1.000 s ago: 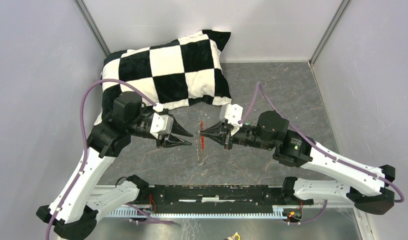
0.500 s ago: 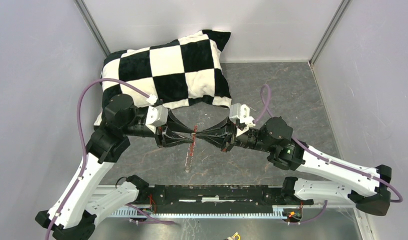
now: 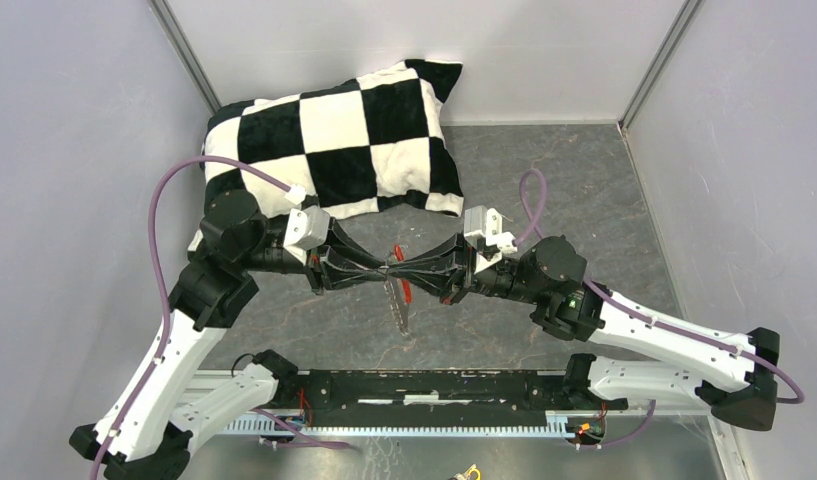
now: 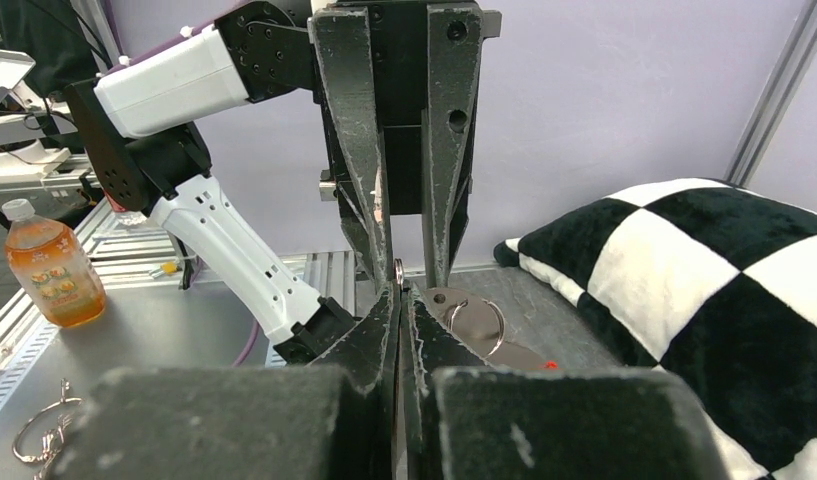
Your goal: Put the keys on the keyring
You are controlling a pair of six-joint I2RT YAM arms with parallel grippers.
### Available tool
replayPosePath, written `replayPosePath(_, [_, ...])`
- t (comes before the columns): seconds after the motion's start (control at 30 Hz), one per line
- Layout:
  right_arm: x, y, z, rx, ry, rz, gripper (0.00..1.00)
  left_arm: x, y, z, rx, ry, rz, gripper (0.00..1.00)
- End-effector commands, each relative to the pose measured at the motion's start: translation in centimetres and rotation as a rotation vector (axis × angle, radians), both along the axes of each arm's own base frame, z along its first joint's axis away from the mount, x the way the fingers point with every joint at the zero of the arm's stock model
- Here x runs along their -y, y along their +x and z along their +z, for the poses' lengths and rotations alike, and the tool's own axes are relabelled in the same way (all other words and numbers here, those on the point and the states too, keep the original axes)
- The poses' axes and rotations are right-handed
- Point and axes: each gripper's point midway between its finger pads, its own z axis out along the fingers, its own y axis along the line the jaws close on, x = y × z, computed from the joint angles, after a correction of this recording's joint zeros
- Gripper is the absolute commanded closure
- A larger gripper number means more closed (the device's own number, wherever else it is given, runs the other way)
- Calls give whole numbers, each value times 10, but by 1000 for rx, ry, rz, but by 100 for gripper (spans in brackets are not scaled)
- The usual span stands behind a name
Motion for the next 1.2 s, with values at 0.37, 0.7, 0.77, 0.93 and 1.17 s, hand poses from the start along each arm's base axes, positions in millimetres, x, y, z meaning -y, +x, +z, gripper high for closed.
replayPosePath(0.37, [-2, -1, 7, -24, 50, 12, 99, -2, -10, 10, 33, -44, -27, 98])
replayPosePath(0.7, [20, 8, 2, -23, -82, -45, 50, -5, -8, -8, 144, 10, -48, 98])
replayPosePath(0.77, [32, 18, 2, -36, -92, -100, 41, -4, -7, -12, 127, 18, -52, 98])
replayPosePath(0.93, [74, 74, -12, -137, -199, -390, 19, -3, -3, -19, 116, 25, -41, 98])
replayPosePath(1.17, [138, 190, -126, -433, -532, -763, 4, -1, 14, -26, 146, 32, 27, 98])
